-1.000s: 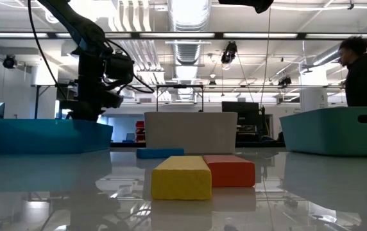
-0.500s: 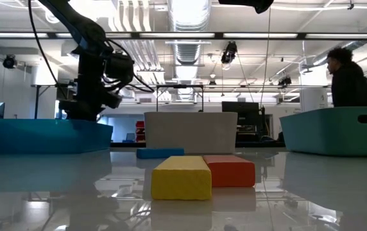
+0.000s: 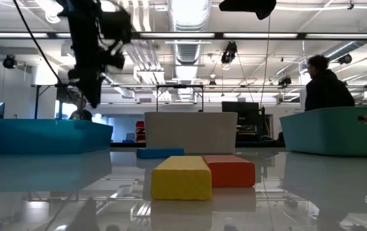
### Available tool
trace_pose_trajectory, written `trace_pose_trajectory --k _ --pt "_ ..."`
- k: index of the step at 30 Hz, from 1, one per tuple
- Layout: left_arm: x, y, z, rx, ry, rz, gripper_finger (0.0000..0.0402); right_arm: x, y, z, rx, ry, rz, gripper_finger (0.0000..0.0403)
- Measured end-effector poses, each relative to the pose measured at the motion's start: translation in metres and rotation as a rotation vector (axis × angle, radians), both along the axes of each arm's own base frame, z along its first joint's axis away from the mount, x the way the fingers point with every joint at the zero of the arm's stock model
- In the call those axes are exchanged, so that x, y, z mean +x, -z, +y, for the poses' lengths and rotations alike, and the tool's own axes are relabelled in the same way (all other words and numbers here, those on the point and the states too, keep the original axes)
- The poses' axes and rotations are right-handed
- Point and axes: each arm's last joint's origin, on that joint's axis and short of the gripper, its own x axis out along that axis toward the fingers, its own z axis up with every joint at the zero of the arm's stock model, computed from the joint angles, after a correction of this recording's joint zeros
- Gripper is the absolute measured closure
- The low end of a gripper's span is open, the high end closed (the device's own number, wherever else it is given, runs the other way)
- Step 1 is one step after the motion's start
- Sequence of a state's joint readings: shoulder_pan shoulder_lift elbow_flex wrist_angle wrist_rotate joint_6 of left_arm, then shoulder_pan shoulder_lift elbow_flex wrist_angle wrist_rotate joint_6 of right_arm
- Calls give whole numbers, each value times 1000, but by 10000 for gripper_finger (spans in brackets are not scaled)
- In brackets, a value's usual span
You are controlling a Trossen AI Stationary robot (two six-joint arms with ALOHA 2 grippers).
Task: Sort & place blocks by color
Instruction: Put the blue block into the gray bin
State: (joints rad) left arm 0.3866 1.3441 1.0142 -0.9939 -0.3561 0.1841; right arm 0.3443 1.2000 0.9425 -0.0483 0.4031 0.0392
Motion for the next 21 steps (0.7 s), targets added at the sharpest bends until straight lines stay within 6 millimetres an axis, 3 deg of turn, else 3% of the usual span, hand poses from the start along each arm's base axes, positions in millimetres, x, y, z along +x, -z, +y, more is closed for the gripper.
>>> trace_pose_trajectory --k 6,11,15,21 --pt "8 -31 -51 89 36 -321 205 8 13 3 -2 3 43 165" --pt "16 -46 -93 34 106 -553 210 14 24 5 8 14 80 165" --pt "28 -45 -123 20 162 -651 210 16 27 6 11 17 87 165" --pt "54 -24 -164 20 228 -689 210 16 27 6 11 17 86 165"
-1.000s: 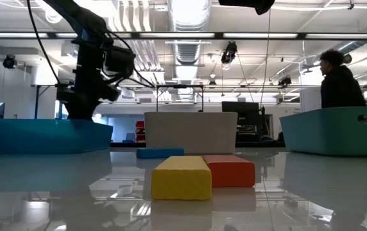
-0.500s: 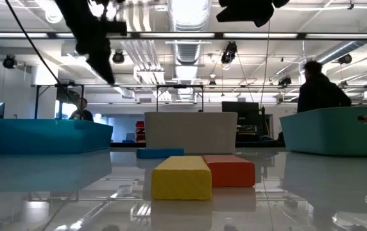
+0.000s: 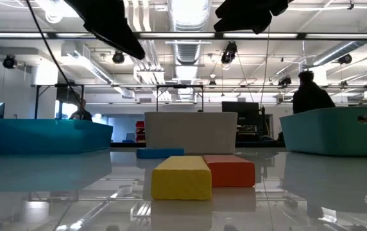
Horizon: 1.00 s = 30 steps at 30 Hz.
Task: Sort & place blocks by color
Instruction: Put the blue block into the gray bin
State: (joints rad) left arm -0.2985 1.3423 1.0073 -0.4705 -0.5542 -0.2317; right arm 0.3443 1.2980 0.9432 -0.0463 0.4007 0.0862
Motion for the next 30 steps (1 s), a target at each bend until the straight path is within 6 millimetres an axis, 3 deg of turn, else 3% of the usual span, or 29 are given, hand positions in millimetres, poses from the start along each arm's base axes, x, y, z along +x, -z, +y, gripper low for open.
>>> trace_pose_trajectory --k 5,11,20,30 --pt "24 26 -23 16 29 -22 210 0 0 0 -4 -2 0 165" --pt "45 57 -32 6 15 -10 210 0 0 0 -5 -3 1 165" --pt "59 94 -35 24 -34 54 210 0 1 0 -8 -3 5 165" --pt "59 127 -34 47 -90 129 210 1 5 0 -13 -4 19 165"
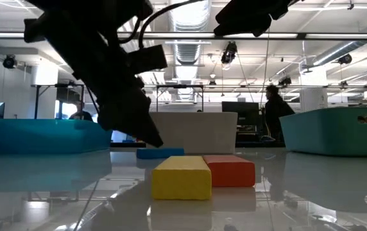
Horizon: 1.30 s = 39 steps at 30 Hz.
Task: Sort & place blocks by color
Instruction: Put the blue block into the gray bin
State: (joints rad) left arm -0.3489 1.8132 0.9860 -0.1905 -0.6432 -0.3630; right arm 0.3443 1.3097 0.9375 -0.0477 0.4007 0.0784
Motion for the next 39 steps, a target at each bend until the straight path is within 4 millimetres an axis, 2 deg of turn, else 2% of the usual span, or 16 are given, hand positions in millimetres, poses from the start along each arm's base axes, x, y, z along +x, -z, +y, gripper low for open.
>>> trace_pose_trajectory --k 15,20,28,39 --pt "-22 32 16 -72 -37 -167 210 0 1 0 5 3 2 165" --pt "-28 37 17 -99 -30 -204 232 0 1 0 14 8 1 165" --pt "-29 41 18 -126 -34 -204 308 0 1 0 30 16 -1 165" --pt "-32 33 14 -115 11 -196 312 -3 6 5 48 4 1 166"
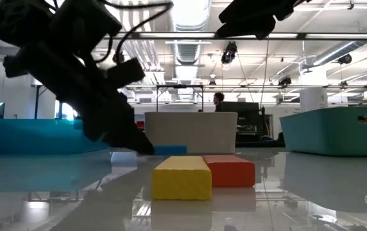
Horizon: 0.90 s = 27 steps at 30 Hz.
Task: Sort & place blocks by color
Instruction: Put the blue block into the gray bin
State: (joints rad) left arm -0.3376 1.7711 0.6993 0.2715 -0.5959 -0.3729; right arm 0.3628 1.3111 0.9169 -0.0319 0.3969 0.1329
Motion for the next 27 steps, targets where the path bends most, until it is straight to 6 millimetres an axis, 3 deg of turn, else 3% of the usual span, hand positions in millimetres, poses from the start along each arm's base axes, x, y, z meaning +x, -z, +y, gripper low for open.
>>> trace_pose_trajectory --k 7,19,27 --pt "0 -31 -13 47 119 -120 311 -4 16 2 13 -23 -67 174" --pt "-6 -106 -29 173 292 -525 311 -15 34 -2 14 -54 -298 174" --pt "-11 -117 -29 222 357 -713 310 -20 34 -2 1 -117 -458 174"
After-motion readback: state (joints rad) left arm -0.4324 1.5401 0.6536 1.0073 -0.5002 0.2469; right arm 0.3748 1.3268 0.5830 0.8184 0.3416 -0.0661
